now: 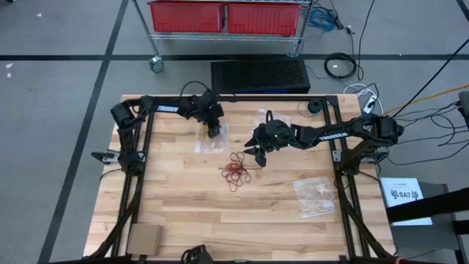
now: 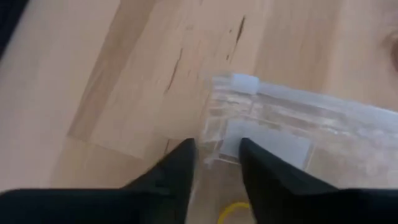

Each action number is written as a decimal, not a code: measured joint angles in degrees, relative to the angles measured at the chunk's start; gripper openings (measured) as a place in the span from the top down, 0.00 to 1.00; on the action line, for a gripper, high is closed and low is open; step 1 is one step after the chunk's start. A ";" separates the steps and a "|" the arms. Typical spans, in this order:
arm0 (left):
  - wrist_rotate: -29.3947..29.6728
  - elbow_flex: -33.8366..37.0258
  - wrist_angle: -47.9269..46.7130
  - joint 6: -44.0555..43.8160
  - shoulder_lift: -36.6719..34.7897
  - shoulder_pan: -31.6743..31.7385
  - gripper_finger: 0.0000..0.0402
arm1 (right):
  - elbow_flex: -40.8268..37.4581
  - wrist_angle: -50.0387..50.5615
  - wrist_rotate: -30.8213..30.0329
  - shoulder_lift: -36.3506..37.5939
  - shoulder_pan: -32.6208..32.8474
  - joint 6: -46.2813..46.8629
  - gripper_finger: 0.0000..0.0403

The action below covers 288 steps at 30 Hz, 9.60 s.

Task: Sort rubber bands
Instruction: Close the top left transparent zip bag

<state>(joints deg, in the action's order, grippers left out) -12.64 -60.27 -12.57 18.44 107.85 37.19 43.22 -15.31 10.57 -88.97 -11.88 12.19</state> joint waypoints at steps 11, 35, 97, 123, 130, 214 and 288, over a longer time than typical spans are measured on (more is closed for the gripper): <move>2.68 0.33 -1.47 0.00 -4.85 -0.88 0.99 | 0.00 -0.34 -0.01 0.00 -0.18 1.02 0.68; 13.35 0.26 -1.51 -1.62 -26.14 -14.01 1.00 | 0.49 -24.62 -13.79 0.04 -2.14 6.69 0.59; 13.98 0.23 7.57 -1.28 -26.20 -18.10 1.00 | 2.25 -19.67 -10.62 0.27 -6.71 3.48 0.95; 12.74 0.22 7.71 -1.14 -26.20 -18.21 1.00 | 2.25 -21.70 6.38 0.33 -13.27 8.13 0.91; 12.76 0.22 7.80 -1.45 -26.20 -18.21 1.00 | 2.25 -21.88 6.36 0.31 -13.27 6.48 0.98; 1.64 0.24 17.57 -4.44 -26.25 -13.04 1.00 | 2.27 -6.26 7.69 4.70 -8.86 0.35 0.99; 2.42 0.33 14.72 -4.02 -30.40 -13.70 1.00 | 8.20 5.61 4.79 4.55 -14.58 -26.25 0.97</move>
<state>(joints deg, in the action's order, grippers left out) -10.21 -59.94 2.14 14.41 77.45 23.49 51.42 -9.70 15.35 -84.42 -26.46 -14.07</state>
